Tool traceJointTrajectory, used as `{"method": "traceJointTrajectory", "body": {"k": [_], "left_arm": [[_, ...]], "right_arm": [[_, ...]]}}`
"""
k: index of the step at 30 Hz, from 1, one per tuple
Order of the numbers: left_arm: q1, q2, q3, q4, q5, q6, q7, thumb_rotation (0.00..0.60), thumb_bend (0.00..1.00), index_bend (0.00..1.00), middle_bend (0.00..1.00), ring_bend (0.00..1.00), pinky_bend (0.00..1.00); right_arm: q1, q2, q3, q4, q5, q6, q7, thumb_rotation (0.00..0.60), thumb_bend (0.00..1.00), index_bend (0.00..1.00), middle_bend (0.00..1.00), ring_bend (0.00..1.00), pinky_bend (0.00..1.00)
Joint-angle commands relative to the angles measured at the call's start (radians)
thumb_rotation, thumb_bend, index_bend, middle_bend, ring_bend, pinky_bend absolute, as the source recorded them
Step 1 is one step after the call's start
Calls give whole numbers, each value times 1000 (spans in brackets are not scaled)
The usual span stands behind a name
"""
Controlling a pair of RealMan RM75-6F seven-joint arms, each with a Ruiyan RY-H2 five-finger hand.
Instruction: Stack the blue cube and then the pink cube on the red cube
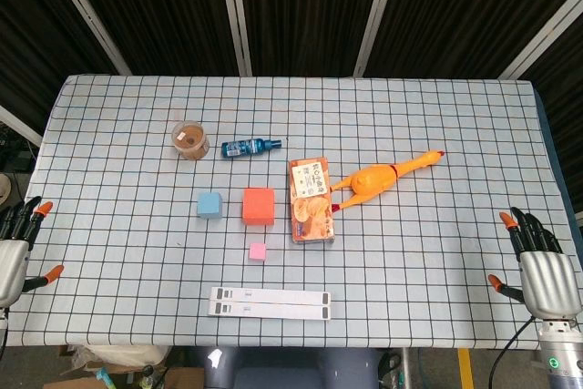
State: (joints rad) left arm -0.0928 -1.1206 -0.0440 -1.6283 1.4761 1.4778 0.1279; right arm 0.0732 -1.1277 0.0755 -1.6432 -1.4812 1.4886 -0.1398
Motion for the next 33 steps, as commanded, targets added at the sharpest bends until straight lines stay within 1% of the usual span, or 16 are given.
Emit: {"method": "traceJointTrajectory", "body": {"k": [1, 7, 14, 25, 33], "left_arm": [[2, 3, 2, -4, 2, 2, -1, 600, 167, 74, 22, 0, 39], [8, 7, 5, -15, 15, 18, 3, 600, 166, 74, 24, 0, 41], [13, 13, 4, -15, 28, 35, -20, 600, 167, 75, 36, 0, 53], [7, 3, 3, 3, 17, 16, -33, 600, 166, 75, 36, 0, 60], [-8, -10, 5, 10, 12, -13, -17, 600, 166, 74, 36, 0, 60]], "right_arm": [[0, 0, -1, 0, 0, -1, 0, 600, 160, 102, 74, 96, 213], [-3, 5, -3, -4, -10, 7, 6, 600, 160, 102, 74, 96, 213], [-4, 8, 0, -8, -9, 11, 10, 600, 160, 102, 74, 96, 213], [-6, 13, -2, -6, -5, 8, 23, 600, 159, 102, 74, 96, 213], [-11, 17, -2, -12, -8, 17, 33, 600, 161, 102, 74, 96, 213]]}}
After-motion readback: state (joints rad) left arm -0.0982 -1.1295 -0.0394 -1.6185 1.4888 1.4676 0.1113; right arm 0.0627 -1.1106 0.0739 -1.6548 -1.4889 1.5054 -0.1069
